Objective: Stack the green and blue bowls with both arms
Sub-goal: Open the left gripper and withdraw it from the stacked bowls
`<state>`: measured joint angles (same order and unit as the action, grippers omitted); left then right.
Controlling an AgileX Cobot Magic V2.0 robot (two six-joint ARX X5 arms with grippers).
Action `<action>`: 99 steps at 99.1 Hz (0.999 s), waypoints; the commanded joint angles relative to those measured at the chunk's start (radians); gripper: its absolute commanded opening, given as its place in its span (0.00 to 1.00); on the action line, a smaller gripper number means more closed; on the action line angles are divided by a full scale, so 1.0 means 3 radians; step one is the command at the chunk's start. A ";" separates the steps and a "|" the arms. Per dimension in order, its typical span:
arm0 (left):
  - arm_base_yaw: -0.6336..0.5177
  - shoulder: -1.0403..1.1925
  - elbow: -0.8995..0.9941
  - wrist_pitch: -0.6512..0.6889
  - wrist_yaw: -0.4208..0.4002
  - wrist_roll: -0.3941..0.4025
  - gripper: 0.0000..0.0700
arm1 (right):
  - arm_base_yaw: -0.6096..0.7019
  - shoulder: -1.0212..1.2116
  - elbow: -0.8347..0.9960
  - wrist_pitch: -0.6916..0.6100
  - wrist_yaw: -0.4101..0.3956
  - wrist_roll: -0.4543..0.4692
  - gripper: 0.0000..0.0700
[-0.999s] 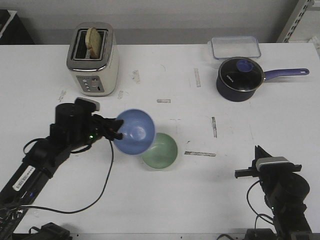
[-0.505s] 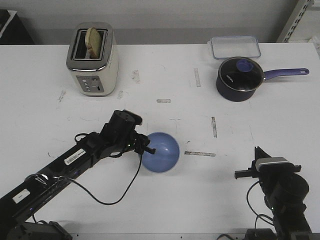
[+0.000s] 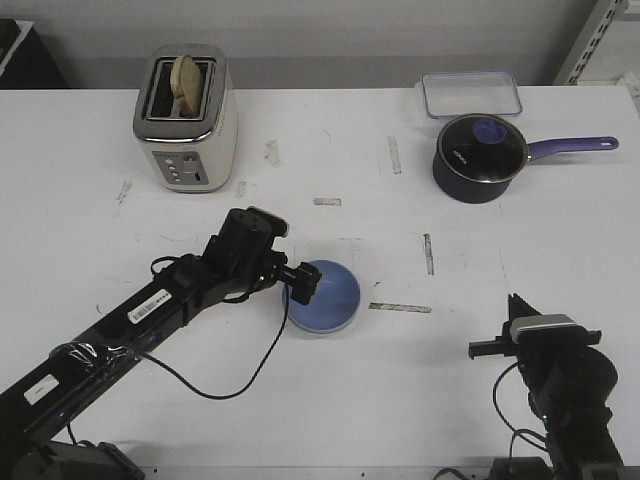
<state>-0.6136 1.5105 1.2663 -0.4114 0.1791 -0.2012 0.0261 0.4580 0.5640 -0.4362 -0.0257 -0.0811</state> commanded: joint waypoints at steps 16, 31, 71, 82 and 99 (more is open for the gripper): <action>0.0080 0.0006 0.0617 -0.0413 -0.0130 0.0258 0.72 | 0.0009 0.0006 -0.0006 0.0037 -0.0003 0.0008 0.01; 0.0221 -0.0085 0.0865 -0.0731 -0.0453 0.0584 0.24 | 0.0009 0.0006 -0.0006 0.0084 -0.0003 0.0008 0.01; 0.1439 -0.1245 0.0319 -0.0624 -0.0617 0.0917 0.00 | 0.0009 0.0006 -0.0006 0.0123 -0.0001 0.0009 0.01; 0.1793 -0.1787 -0.0215 -0.0359 -0.0608 0.0900 0.00 | 0.0009 0.0005 -0.0006 0.0131 -0.0001 0.0009 0.01; 0.2064 -0.2700 -0.1113 0.0013 -0.0609 0.0895 0.00 | 0.0009 0.0005 -0.0006 0.0131 -0.0003 0.0011 0.01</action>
<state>-0.0063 0.7853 1.0096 -0.4461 -0.0048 0.0616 0.0261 0.4580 0.5640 -0.4099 -0.0257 -0.0811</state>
